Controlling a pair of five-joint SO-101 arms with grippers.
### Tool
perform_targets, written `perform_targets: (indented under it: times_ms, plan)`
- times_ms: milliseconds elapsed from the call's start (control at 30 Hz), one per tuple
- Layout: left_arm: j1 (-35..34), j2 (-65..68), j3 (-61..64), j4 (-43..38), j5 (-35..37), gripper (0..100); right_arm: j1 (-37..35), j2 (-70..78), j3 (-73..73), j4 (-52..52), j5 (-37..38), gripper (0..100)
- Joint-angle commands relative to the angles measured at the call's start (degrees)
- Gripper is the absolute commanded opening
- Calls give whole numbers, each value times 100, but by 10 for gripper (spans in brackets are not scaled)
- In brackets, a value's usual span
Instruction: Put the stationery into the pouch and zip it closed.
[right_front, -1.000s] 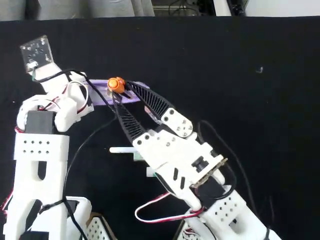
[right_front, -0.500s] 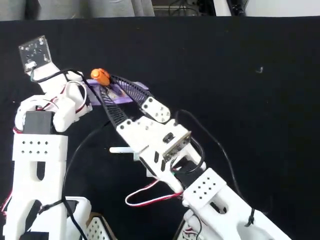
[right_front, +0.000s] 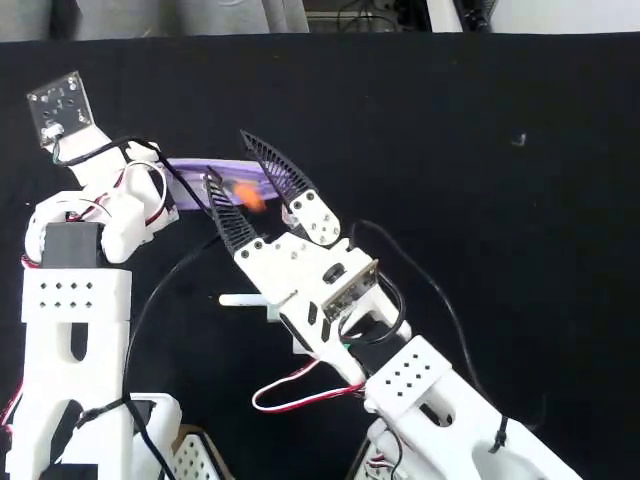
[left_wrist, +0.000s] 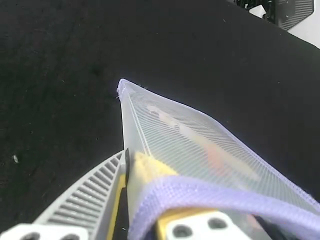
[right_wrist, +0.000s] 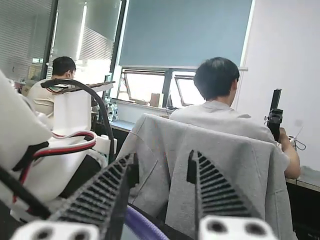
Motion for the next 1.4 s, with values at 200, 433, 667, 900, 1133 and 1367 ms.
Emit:
perform_targets:
  times_ms: [200, 433, 667, 900, 1133, 1367]
  plan:
    - [-127, -35, -75, -158, 88, 28, -290, 22, -1015, 1714, 281, 198]
    - [-1112, -35, -75, -431, 79, 28, -281, -13, -2571, 4079, 1081, 198]
    - [-2308, -26, 312, -1398, 88, 28, -325, -13, -3582, 6242, 1415, 198]
    - [-2677, -26, 752, -2154, 62, 28, -325, 22, -3609, 7807, 1424, 198]
    - [-3196, -26, 541, -2180, 62, 28, -765, 31, -3301, 8774, 1424, 198]
    - [-3301, -18, 549, -2180, 62, 28, -888, 593, -2360, 8114, 1767, 198]
